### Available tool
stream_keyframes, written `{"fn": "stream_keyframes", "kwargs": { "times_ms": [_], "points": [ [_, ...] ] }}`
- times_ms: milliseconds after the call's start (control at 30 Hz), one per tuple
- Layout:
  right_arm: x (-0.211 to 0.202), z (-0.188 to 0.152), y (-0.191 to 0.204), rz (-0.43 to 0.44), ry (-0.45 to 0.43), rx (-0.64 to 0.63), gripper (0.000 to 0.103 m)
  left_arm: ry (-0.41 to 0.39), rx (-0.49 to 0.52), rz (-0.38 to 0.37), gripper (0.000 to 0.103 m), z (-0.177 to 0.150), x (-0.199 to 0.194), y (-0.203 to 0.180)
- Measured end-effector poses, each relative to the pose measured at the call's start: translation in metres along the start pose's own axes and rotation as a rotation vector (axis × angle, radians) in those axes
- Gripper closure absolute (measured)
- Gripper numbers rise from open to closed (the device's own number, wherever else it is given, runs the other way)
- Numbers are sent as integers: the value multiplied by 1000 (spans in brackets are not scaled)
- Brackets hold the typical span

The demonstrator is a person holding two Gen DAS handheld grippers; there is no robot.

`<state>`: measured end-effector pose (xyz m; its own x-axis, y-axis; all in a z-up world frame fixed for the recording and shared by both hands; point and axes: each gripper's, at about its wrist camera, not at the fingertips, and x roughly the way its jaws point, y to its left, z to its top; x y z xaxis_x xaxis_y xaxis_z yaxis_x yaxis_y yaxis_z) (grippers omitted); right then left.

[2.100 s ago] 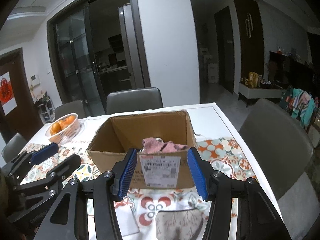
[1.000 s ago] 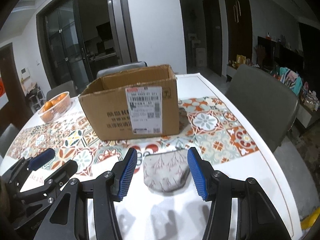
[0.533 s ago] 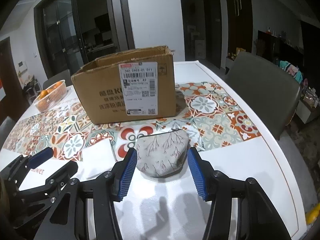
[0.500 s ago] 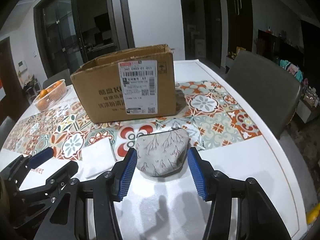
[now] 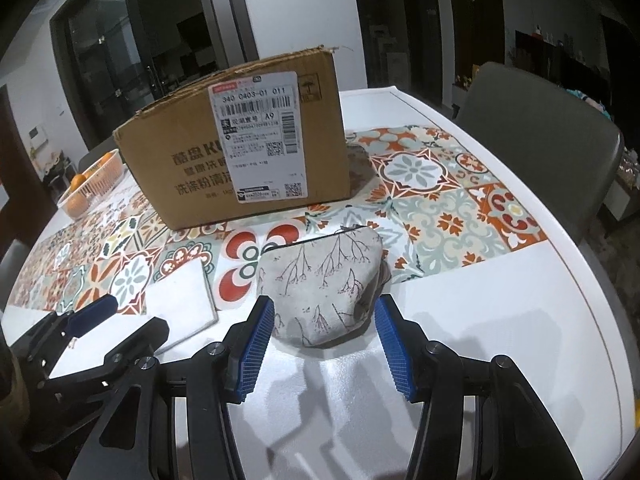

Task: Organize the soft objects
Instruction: 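Close left gripper on white cloth while right gripper grasps grey floral pouch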

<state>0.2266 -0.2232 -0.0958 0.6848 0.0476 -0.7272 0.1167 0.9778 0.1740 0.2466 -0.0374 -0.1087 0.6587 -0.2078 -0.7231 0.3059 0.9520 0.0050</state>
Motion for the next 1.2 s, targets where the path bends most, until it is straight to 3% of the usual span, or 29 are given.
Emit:
{"fn": "stream_keyframes", "kwargs": {
  "times_ms": [900, 1000, 1200],
  "points": [
    [33, 0, -3, -20, 56, 31, 52, 99, -17, 6, 26, 2, 47, 10],
    [34, 0, -3, -28, 56, 25, 59, 97, -18, -4, 32, 2, 46, 9],
    [34, -2, -4, -12, 65, 25, 78, 84, -16, -13, 60, 1, 43, 6]
  ]
}}
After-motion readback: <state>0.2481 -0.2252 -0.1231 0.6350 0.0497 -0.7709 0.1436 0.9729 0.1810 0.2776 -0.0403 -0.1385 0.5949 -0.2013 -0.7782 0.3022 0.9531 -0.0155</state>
